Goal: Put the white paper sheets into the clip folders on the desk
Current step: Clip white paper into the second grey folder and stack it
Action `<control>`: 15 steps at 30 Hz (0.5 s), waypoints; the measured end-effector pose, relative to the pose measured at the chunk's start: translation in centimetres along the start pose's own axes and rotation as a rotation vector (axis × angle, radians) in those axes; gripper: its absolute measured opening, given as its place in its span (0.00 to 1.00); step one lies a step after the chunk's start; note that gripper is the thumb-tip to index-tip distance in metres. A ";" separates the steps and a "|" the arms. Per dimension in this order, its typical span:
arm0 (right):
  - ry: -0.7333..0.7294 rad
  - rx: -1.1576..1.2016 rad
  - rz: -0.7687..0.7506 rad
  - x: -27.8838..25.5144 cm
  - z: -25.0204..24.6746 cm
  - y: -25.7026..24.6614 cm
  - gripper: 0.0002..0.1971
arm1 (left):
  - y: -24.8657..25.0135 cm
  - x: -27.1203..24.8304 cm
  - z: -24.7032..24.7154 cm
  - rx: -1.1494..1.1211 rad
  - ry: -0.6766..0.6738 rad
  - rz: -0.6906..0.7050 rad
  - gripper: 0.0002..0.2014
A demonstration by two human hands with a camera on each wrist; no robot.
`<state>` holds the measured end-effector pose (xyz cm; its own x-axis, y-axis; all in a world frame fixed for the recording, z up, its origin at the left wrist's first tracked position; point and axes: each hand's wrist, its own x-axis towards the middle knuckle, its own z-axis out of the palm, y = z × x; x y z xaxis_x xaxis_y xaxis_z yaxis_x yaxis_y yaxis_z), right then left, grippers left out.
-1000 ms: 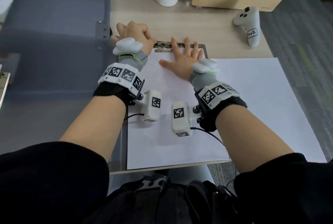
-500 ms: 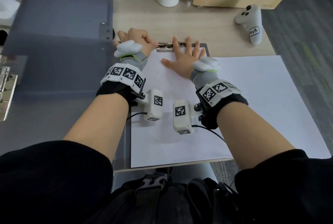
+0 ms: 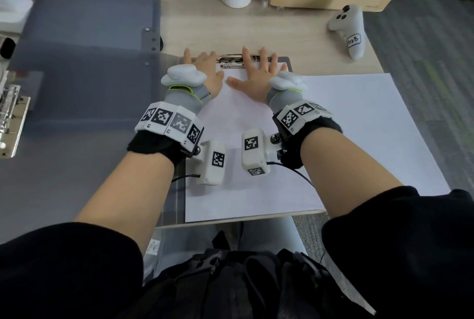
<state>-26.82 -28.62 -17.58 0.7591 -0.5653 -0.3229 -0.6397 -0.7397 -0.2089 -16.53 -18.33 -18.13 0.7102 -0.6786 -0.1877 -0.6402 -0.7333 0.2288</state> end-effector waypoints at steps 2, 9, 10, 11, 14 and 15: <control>0.019 0.039 0.003 -0.4 -0.1 0.1 0.42 | 0.2 -0.7 0.6 0.055 -0.031 -0.021 0.31; 0.221 0.489 -0.010 -4.1 -1.5 1.7 0.29 | 2.5 -5.5 -0.1 0.060 -0.023 0.000 0.30; 0.272 0.572 -0.009 -4.9 -1.8 2.1 0.25 | 3.2 -6.1 -0.1 0.051 -0.027 0.023 0.29; 0.320 0.644 -0.005 -6.0 -2.0 2.6 0.21 | 3.9 -6.7 0.1 0.038 -0.039 0.046 0.29; 0.346 0.763 0.015 -8.8 -2.8 3.4 0.15 | 6.0 -8.5 -0.1 0.026 -0.130 0.099 0.28; 0.346 0.772 0.025 -9.9 -2.9 4.0 0.14 | 7.0 -9.3 0.0 0.032 -0.159 0.133 0.27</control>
<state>-36.56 -27.01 -12.54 0.6572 -0.7513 -0.0611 -0.4641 -0.3394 -0.8181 -27.63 -17.12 -14.76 0.5652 -0.7658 -0.3066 -0.7361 -0.6360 0.2316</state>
